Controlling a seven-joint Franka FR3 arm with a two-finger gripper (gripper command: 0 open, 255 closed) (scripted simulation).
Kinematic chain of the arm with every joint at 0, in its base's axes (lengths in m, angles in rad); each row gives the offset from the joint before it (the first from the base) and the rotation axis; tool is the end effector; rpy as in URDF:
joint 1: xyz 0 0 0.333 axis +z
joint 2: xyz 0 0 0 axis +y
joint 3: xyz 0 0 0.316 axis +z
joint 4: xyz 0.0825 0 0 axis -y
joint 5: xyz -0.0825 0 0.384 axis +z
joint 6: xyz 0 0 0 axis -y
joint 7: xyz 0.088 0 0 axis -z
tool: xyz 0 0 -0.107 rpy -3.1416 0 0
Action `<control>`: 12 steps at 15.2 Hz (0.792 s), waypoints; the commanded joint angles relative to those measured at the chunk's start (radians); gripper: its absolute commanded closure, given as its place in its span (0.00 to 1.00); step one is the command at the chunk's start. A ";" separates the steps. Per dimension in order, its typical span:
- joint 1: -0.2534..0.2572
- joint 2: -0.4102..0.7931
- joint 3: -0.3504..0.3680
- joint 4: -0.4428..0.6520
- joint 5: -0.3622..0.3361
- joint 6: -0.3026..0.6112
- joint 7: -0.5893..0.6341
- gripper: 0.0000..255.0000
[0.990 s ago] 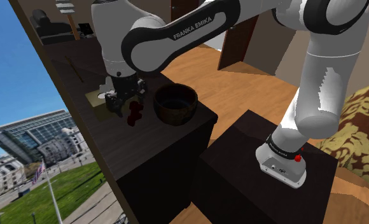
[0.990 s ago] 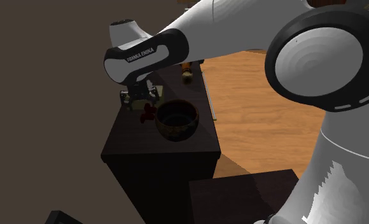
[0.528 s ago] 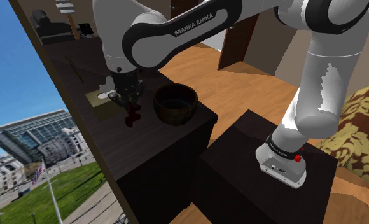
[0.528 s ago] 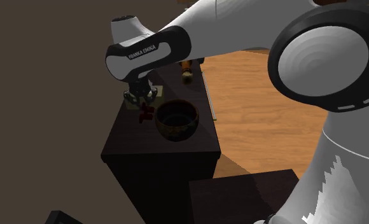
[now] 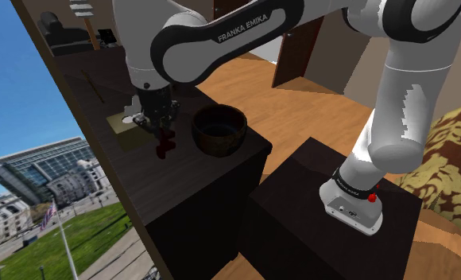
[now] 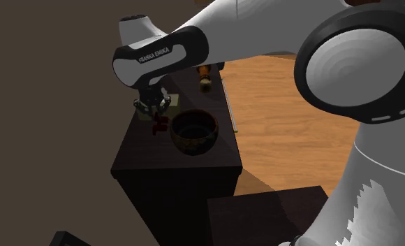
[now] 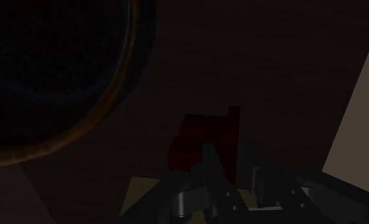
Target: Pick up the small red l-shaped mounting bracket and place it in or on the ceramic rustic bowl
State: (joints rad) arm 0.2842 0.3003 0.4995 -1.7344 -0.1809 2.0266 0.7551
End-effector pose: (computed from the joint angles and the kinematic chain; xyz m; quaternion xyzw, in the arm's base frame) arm 0.4762 0.4241 0.4254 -0.9989 -0.0424 -0.0190 0.0033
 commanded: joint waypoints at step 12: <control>0.001 -0.028 0.012 0.118 0.028 -0.159 -0.021 1.00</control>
State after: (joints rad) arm 0.2844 0.2731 0.5103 -1.6286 -0.1536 1.8807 0.7342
